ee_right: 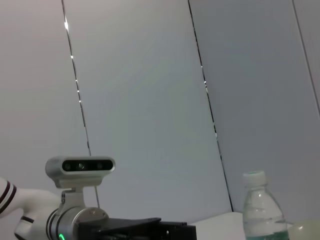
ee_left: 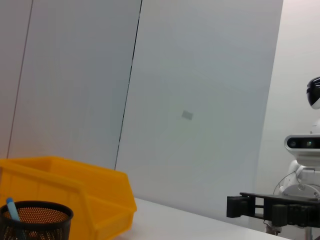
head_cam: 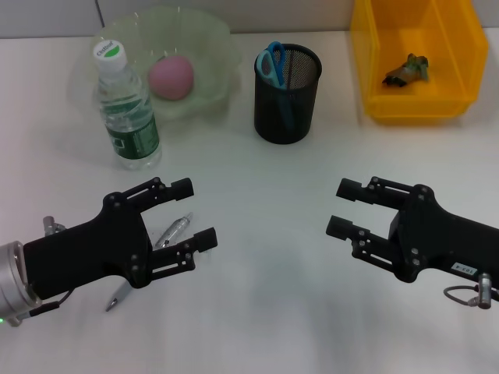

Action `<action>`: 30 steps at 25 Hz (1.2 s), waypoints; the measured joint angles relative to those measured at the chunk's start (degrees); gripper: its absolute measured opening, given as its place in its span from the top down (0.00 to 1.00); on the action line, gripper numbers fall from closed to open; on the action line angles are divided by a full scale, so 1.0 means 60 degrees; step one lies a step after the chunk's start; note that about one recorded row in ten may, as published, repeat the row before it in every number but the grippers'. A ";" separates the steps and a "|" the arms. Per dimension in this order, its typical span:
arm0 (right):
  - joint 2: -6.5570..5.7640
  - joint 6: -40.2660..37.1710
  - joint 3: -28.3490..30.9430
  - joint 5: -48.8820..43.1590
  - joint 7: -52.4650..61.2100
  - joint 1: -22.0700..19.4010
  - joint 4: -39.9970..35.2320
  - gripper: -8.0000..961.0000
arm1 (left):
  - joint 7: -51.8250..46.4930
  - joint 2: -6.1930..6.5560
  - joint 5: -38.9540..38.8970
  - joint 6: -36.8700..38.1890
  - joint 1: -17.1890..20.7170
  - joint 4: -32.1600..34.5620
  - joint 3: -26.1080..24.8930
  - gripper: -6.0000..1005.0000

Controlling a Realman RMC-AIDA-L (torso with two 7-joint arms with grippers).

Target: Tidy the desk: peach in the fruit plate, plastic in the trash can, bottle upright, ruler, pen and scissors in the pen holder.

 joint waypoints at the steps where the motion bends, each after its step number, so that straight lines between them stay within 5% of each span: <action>1: 0.0003 0.0000 0.0000 -0.0008 -0.0022 -0.0067 0.0010 0.44 | 0.0000 0.0000 0.0002 0.0017 -0.0022 0.0000 0.0011 0.21; 30: 0.0240 0.0378 -0.0031 -0.0725 -0.0205 -0.0389 0.0083 0.44 | -0.0148 -0.0013 0.0110 -0.0089 -0.0131 0.0000 0.0029 0.21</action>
